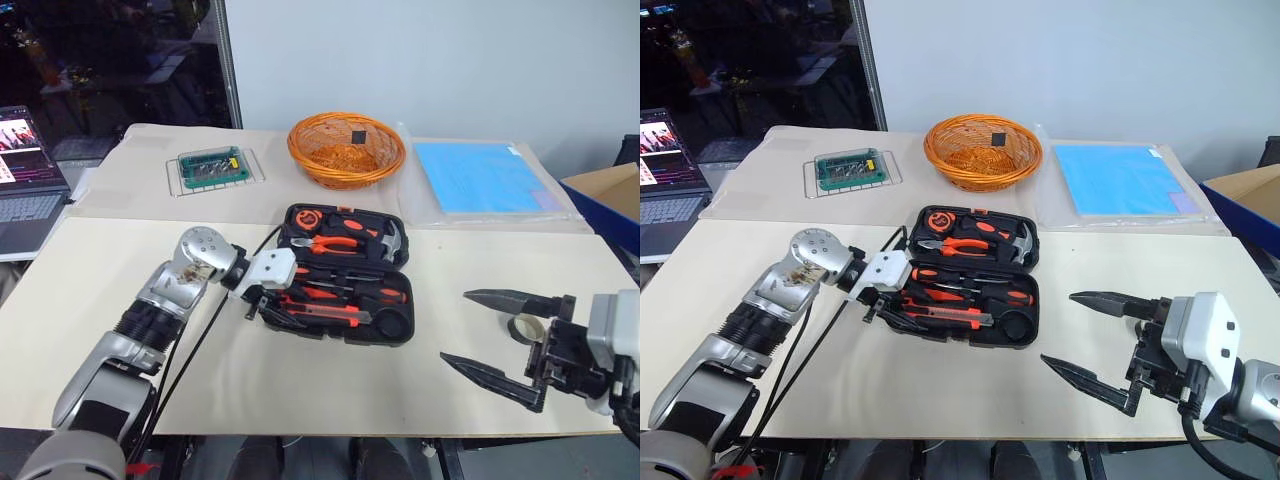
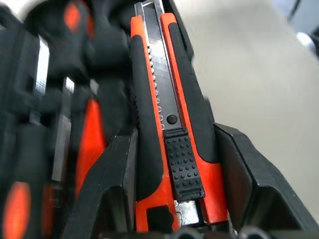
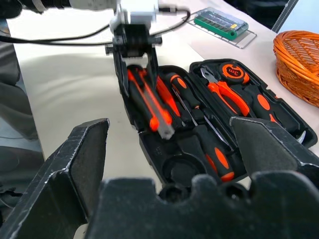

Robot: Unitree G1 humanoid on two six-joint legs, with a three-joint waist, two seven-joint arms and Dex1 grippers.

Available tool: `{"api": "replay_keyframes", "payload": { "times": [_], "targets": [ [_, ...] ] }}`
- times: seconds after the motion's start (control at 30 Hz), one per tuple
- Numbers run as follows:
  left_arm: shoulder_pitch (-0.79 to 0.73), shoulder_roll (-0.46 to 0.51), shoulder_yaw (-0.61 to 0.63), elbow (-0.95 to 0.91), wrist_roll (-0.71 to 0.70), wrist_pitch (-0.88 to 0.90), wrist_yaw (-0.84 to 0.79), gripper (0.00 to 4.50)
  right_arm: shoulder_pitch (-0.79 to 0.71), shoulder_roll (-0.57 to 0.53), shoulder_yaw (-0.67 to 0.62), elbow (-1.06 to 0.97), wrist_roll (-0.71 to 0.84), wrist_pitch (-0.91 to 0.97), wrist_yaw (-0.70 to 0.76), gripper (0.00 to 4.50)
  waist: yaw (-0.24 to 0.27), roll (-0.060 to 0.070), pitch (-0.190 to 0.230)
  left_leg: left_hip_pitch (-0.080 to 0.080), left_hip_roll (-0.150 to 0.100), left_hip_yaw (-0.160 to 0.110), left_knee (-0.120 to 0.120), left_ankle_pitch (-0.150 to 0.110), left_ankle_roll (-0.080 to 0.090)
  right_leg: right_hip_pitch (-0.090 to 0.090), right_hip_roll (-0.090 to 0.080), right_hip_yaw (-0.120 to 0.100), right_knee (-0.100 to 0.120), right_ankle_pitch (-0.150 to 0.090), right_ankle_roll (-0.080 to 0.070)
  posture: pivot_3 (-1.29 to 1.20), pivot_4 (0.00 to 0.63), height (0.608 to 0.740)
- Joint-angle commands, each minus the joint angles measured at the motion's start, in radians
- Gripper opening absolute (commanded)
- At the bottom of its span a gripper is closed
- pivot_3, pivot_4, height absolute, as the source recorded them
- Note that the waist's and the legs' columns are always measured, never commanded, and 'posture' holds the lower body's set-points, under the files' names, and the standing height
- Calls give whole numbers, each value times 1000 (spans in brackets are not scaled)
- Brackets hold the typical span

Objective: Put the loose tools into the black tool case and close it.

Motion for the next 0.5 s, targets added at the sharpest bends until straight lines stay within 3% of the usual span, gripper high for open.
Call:
{"api": "replay_keyframes", "payload": {
  "times": [0.03,0.3,0.37,0.5],
  "targets": [
    [-54,-42,-30,59,81,-49,41,1775,12,7,-37,-46,23,-9,-31,4500,4,0,0,0,0,0,0,0,0,0,0,0,0,0,1,0,150,740],
    [-47,-41,-33,88,122,-91,10,1775,36,3,-50,-65,39,-13,-55,4500,4,0,0,1,0,0,2,0,0,2,0,0,0,-2,0,0,150,740],
    [-46,-37,-16,86,115,-90,19,2777,36,1,-47,-64,38,-14,-58,4500,2,0,0,2,0,0,2,0,0,2,0,0,1,-2,0,0,150,740],
    [-37,-23,78,6,-6,46,-11,3907,29,-2,-34,-61,36,-15,-63,4500,-8,0,0,2,2,0,2,0,0,1,1,0,1,-1,0,0,150,740]
  ]
}}
